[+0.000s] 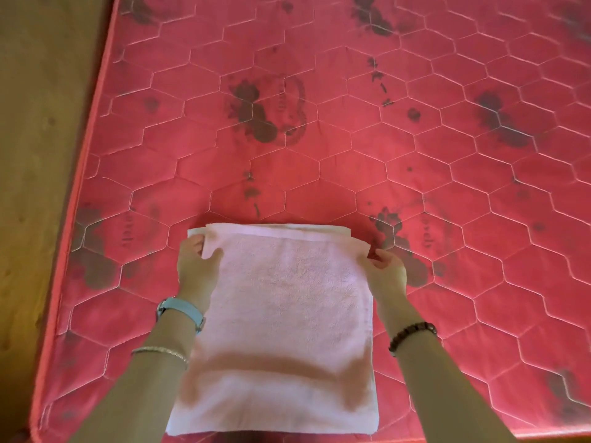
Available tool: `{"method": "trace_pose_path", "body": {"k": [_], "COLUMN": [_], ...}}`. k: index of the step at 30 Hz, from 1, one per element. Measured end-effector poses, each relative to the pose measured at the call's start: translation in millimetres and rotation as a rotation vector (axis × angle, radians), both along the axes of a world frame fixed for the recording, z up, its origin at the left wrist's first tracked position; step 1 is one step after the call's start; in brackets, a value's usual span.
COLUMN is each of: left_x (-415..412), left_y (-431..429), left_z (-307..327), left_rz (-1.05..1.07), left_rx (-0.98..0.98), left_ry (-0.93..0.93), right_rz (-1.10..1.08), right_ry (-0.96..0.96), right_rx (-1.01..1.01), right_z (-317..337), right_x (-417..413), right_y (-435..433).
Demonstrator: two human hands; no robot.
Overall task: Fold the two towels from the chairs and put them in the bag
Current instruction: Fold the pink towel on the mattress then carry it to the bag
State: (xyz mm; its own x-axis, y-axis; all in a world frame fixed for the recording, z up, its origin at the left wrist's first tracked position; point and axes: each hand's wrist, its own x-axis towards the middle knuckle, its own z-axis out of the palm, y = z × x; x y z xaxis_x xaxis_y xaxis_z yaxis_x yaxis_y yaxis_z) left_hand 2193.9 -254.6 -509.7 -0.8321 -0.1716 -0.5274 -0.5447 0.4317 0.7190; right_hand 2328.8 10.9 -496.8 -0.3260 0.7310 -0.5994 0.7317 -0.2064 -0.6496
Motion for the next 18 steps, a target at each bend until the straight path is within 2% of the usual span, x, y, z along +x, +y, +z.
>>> {"method": "trace_pose_path", "body": {"k": [8,13,18], "left_x": [3,5,8], "left_y": [-6,-13,-19], "left_z": [-5,1,2], "left_rz": [0.032,0.087,0.125], "left_rx": [-0.098,-0.050,-0.010], "left_ry": [0.077,0.098,0.139], "right_rz": [-0.005,-0.059,0.050], "right_ry": [0.006,0.012,-0.023], "right_rx": [-0.016,0.014,0.069], "right_z": [-11,-6,-8], "right_x": [1,-8,-15], "right_y": [-3,-11,-16]}}
